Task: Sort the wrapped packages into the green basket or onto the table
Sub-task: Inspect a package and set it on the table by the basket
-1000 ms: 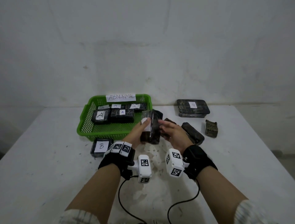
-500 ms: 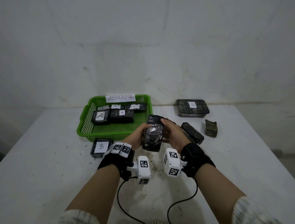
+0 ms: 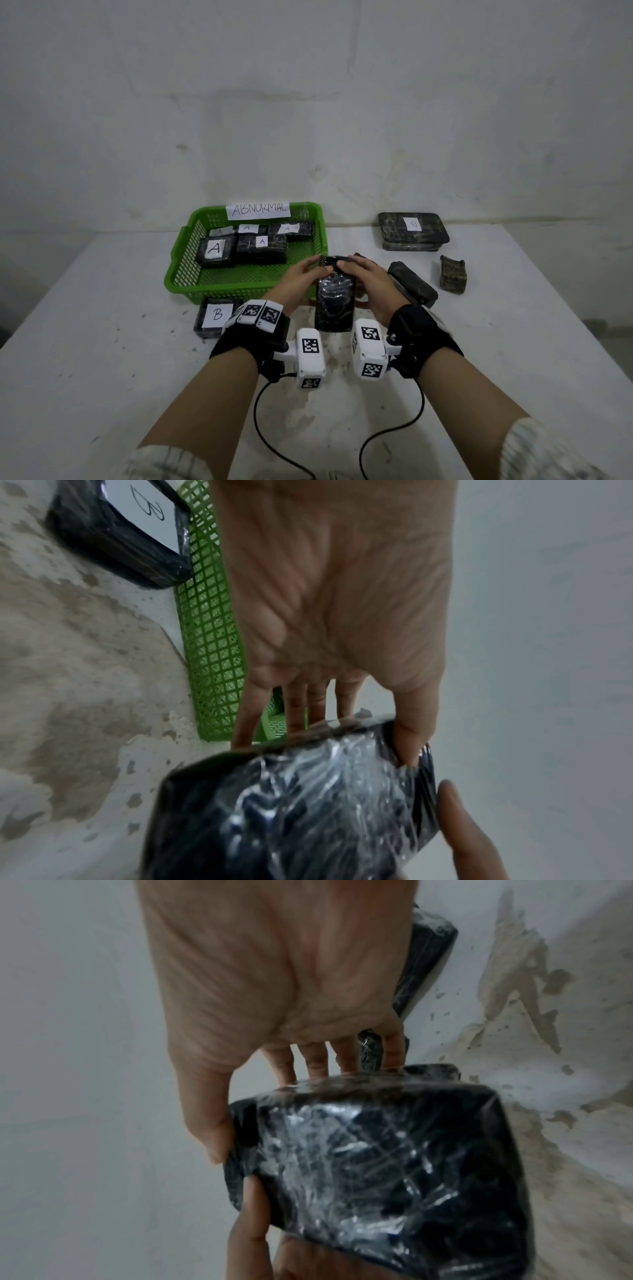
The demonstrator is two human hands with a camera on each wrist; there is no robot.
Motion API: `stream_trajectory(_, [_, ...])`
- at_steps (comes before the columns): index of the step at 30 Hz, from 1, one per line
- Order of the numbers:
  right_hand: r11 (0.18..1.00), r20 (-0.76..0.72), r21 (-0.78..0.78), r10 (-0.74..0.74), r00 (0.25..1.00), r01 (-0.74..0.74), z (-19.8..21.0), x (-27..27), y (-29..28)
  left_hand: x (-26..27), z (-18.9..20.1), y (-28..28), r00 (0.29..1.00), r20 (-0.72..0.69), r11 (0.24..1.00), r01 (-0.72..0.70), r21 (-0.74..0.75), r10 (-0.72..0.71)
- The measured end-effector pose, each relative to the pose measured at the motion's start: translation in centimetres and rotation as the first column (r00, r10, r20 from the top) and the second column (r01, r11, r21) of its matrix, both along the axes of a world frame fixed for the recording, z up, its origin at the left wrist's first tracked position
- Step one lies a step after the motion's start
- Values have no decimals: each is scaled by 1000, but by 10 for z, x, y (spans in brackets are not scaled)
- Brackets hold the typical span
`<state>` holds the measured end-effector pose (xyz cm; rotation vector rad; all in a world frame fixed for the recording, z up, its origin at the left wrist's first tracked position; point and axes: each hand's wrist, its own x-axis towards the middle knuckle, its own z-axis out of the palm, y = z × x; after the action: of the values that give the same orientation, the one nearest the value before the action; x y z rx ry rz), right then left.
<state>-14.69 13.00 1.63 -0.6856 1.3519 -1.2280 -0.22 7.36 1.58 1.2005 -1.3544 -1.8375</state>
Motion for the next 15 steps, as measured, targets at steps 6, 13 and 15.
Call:
stream_trajectory(6, [998, 5, -29, -63, 998, 63, -2, 5, -1, 1, 0, 1, 999, 1, 999, 39, -17, -39])
stream_trajectory(13, [998, -11, -38, 59, 998, -60, 3, -2, 1, 5, 0, 2, 998, -50, 999, 26, -33, -28])
stream_trajectory(15, [998, -7, -51, 27, 1000, -28, 2, -2, 2, 5, -1, 3, 998, -54, 999, 39, -27, -41])
